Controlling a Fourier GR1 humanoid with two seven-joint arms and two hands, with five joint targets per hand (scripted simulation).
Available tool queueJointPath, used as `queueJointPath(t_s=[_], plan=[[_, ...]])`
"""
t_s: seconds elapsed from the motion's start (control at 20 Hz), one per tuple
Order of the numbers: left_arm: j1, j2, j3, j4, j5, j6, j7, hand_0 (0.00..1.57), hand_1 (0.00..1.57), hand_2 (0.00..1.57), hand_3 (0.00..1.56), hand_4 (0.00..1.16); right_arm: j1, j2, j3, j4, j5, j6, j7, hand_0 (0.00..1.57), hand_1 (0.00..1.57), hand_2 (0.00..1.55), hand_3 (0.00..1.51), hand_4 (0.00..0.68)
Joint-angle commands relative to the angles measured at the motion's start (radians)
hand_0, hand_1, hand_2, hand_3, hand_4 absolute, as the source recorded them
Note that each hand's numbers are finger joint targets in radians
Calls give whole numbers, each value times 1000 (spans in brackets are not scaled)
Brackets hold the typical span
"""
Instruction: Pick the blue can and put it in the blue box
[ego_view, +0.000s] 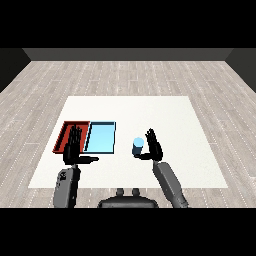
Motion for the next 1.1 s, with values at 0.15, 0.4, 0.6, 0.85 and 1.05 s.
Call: queueJointPath(t_s=[0.15, 0.4, 0.6, 0.85, 1.05], plan=[[-31, 31, 30, 23, 18, -16, 4, 0, 0, 0, 0, 0, 15, 2, 14, 94, -26, 43, -90, 0, 0, 0, 0, 0], [31, -25, -25, 19, -21, 1, -44, 0, 0, 0, 0, 0, -87, 2, 61, 173, -96, -29, -85, 0, 0, 0, 0, 0], [46, 41, 50, -9, 65, -69, -37, 0, 0, 0, 0, 0, -210, 2, 30, 216, -118, -45, -10, 0, 0, 0, 0, 0], [-31, 35, 47, 26, 43, -26, 4, 0, 0, 0, 0, 0, -75, 2, 43, 119, -98, -15, -5, 0, 0, 0, 0, 0], [22, -10, -8, -62, 15, 16, 52, 0, 0, 0, 0, 0, -218, 2, 140, 333, -186, -63, -136, 0, 0, 0, 0, 0]])
